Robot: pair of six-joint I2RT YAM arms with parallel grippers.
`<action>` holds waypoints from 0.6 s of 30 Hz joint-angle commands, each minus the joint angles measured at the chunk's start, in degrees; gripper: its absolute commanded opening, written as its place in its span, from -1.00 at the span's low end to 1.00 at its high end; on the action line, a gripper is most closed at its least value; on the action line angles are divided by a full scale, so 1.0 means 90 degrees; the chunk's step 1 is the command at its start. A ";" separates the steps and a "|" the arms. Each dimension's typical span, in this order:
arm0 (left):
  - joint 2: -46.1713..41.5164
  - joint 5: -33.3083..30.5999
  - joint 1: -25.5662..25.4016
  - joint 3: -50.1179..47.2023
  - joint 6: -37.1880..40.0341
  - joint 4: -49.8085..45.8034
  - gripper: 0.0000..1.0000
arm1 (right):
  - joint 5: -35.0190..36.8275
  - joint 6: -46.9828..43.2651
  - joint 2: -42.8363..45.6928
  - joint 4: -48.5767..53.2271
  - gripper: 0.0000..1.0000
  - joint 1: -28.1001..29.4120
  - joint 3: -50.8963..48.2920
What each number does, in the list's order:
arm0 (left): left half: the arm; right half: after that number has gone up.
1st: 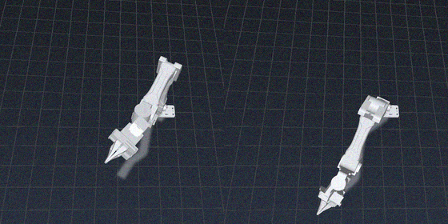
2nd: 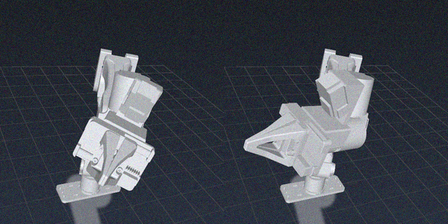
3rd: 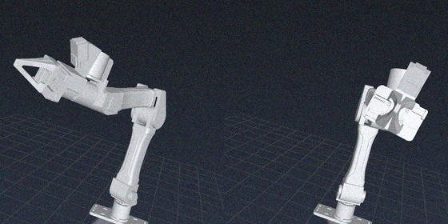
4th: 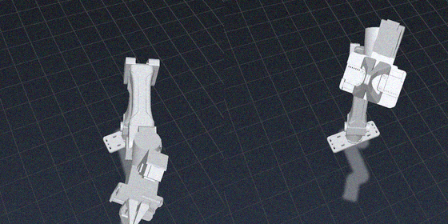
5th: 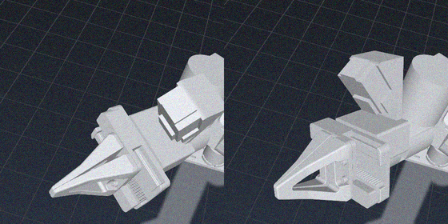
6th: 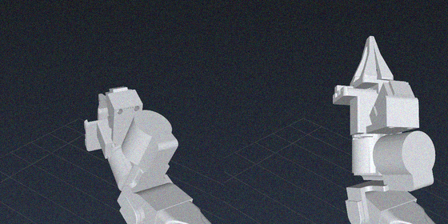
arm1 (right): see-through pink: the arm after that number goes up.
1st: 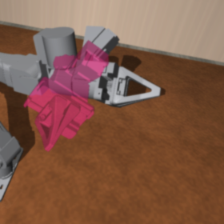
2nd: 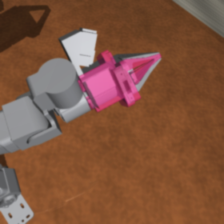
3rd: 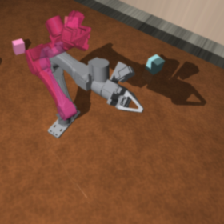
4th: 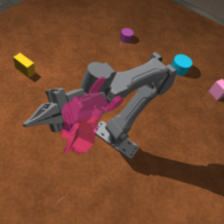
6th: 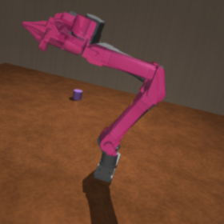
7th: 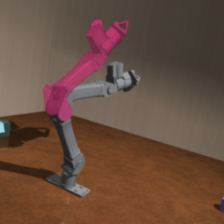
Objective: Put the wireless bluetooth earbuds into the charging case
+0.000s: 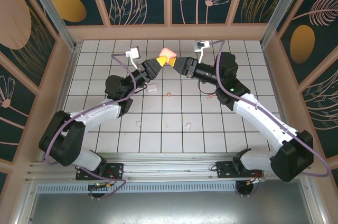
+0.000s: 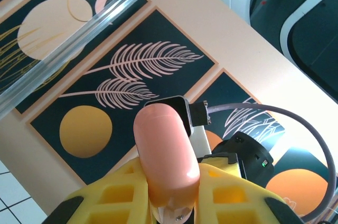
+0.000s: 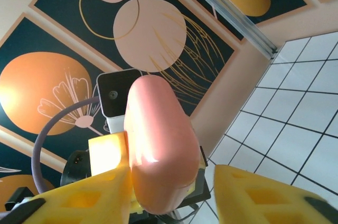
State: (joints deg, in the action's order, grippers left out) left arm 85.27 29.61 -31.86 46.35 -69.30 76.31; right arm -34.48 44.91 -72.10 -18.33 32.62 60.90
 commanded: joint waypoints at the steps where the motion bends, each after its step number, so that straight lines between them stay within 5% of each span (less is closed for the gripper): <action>1: -0.0041 0.0240 -0.0015 0.0136 -0.0101 0.0342 -1.00 | -0.0056 -0.0073 -0.0109 -0.0339 -0.24 0.0017 0.0265; 6: -0.0170 0.0353 -0.0014 -0.0040 -0.0071 0.0329 -1.00 | -0.0224 -0.0148 -0.0110 -0.0830 -0.39 -0.0001 0.0144; 11: -0.0610 0.0430 0.0009 -0.0242 0.0592 -0.0390 -0.56 | -0.0376 -0.0834 0.0019 -0.0695 -0.57 -0.0011 0.0098; 14: -0.1148 0.0503 0.0059 -0.0098 0.1686 -0.1860 -0.24 | -0.0351 -0.1775 0.0117 0.0358 -0.65 -0.0026 0.0432; 18: -0.2043 0.0056 0.0058 0.0659 0.3981 -0.5148 -0.01 | -0.0500 -0.2942 0.0097 0.1859 -0.70 -0.0089 0.1093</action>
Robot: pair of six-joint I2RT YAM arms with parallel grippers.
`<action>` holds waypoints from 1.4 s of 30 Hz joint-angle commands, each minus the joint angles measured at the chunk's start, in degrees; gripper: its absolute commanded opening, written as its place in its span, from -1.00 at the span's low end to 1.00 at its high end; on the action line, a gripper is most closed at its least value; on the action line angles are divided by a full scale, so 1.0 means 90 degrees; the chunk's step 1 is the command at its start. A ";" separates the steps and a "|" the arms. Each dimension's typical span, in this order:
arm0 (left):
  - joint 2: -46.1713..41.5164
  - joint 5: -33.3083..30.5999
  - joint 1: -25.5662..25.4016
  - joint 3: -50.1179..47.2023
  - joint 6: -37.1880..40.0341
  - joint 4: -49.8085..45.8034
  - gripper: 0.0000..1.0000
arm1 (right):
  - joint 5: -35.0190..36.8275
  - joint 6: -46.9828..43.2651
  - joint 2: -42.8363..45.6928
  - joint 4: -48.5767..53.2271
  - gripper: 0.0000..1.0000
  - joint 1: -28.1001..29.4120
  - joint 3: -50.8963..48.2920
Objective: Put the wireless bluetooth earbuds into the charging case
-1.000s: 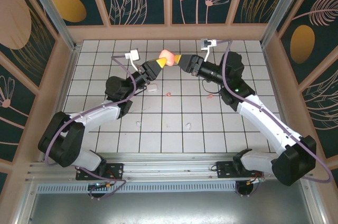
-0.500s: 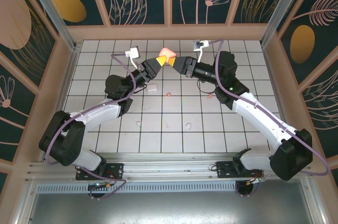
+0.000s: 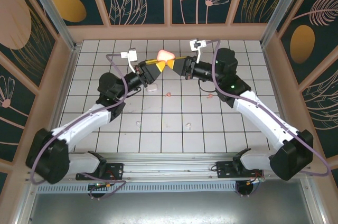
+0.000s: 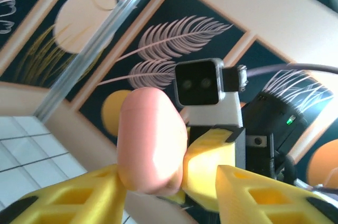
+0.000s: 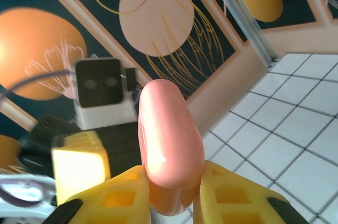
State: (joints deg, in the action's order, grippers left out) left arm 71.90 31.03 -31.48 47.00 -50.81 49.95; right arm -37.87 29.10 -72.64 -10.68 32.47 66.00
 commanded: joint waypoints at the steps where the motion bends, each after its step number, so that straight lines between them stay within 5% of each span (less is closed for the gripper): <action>1: -0.0757 -0.0261 0.0023 0.0715 0.2387 -0.2749 0.06 | -0.0213 -0.1413 0.0149 0.1238 -0.72 -0.0086 0.0646; 7: -0.1563 -0.0714 0.0019 0.1203 0.4634 -0.4583 0.41 | -0.0808 -0.2712 -0.0027 0.2349 -0.75 -0.0088 0.1219; 12: -0.1592 0.0149 0.0039 0.1567 0.5715 -0.5559 0.50 | -0.1175 -0.3824 -0.0099 0.2964 -0.75 -0.0084 0.1398; 17: -0.1138 0.1192 0.0226 0.1948 0.5209 -0.5733 0.41 | -0.1661 -0.4054 0.0128 0.2514 -0.75 -0.0087 0.1017; 28: -0.0847 0.2362 0.0517 0.1132 0.3537 -0.3735 0.24 | -0.2101 -0.3332 0.0302 0.1618 -0.75 -0.0085 0.0525; 42: -0.0616 0.2754 0.0522 0.0635 0.2881 -0.2530 0.03 | -0.2179 -0.2758 0.0432 0.0950 -0.77 -0.0087 0.0155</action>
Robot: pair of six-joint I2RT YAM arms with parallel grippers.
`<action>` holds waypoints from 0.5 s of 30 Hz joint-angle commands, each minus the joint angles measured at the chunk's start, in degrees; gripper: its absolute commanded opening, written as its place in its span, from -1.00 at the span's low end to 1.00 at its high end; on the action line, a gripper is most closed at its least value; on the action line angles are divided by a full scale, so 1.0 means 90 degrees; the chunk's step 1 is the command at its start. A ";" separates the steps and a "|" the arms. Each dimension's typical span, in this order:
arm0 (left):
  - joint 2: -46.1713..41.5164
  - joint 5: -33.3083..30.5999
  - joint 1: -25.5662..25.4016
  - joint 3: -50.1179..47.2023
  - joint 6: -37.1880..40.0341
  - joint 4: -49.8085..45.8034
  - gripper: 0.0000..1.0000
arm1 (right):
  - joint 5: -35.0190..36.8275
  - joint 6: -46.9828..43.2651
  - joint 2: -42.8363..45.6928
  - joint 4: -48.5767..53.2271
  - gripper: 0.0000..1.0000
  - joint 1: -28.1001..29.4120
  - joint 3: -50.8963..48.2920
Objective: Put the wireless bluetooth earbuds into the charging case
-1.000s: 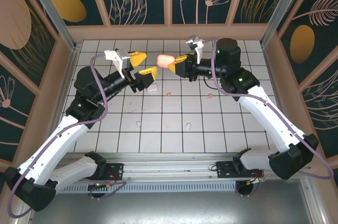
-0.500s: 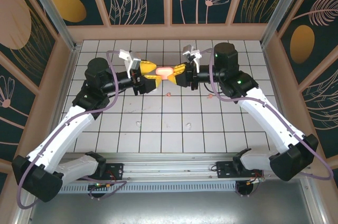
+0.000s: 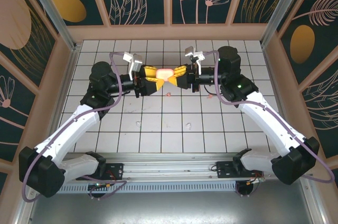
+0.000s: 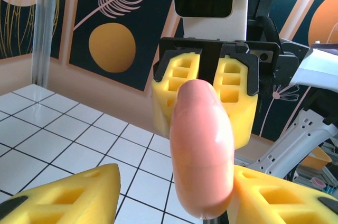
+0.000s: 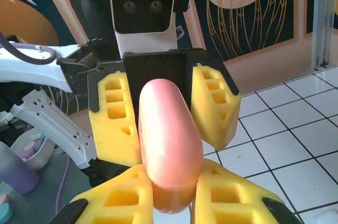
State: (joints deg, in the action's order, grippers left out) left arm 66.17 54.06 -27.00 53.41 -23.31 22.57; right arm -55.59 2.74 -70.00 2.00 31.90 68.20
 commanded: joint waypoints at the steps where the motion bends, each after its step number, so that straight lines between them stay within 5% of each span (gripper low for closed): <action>1: 0.0010 0.0211 0.0022 -0.0093 -0.0183 0.0579 0.03 | -0.0210 0.0174 0.0132 -0.0460 -0.78 -0.0024 -0.0079; 15: 0.0166 0.0429 0.0023 -0.0053 -0.0506 0.1018 -0.16 | -0.0239 0.0071 -0.0044 -0.0333 -0.79 0.0005 0.0000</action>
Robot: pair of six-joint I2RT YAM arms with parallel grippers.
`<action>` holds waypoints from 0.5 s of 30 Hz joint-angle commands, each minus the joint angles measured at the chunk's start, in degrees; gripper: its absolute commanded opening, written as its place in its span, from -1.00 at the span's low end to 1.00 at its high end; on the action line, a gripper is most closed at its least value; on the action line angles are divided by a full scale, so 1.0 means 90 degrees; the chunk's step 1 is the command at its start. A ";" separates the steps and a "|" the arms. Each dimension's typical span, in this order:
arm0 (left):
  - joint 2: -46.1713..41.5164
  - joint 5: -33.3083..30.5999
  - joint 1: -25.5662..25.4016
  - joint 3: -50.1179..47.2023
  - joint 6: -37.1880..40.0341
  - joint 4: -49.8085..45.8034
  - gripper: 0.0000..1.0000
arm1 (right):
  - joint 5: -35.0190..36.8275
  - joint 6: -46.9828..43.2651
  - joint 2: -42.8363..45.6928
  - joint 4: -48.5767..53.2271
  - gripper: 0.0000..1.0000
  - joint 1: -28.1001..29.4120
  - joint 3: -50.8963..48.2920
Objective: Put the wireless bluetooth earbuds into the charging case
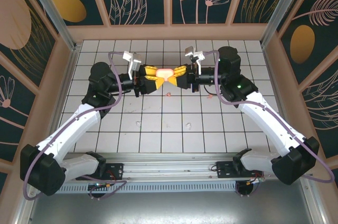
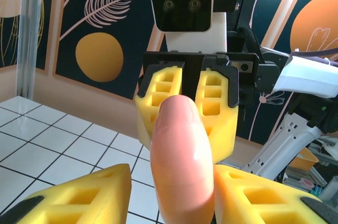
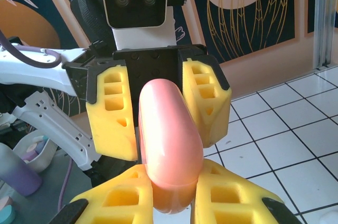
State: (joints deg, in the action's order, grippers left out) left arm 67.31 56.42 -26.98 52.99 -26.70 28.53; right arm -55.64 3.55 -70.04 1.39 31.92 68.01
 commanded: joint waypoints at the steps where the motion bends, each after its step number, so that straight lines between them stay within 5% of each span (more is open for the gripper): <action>1: 0.0047 0.0180 0.0020 -0.0016 -0.0138 0.0379 -0.23 | -0.0234 -0.0023 -0.0058 -0.0262 -0.79 0.0007 0.0031; 4: 0.0069 0.0206 0.0020 -0.0022 -0.0098 0.0375 -0.56 | -0.0164 -0.0076 -0.0113 -0.0209 -0.74 0.0008 0.0083; 10: -0.0043 0.0000 0.0020 -0.0058 0.0616 -0.0262 -0.74 | 0.0282 -0.0092 -0.0095 -0.0101 -0.09 0.0008 0.0198; 15: -0.0183 -0.0214 0.0020 -0.0231 0.1224 -0.0555 -0.91 | 0.0586 -0.0143 0.0034 -0.0045 0.12 0.0005 0.0144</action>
State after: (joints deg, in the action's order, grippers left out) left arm 67.20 55.44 -26.94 52.05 -20.60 25.17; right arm -52.18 3.16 -70.72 1.50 31.92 68.14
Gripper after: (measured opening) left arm 0.190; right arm 0.555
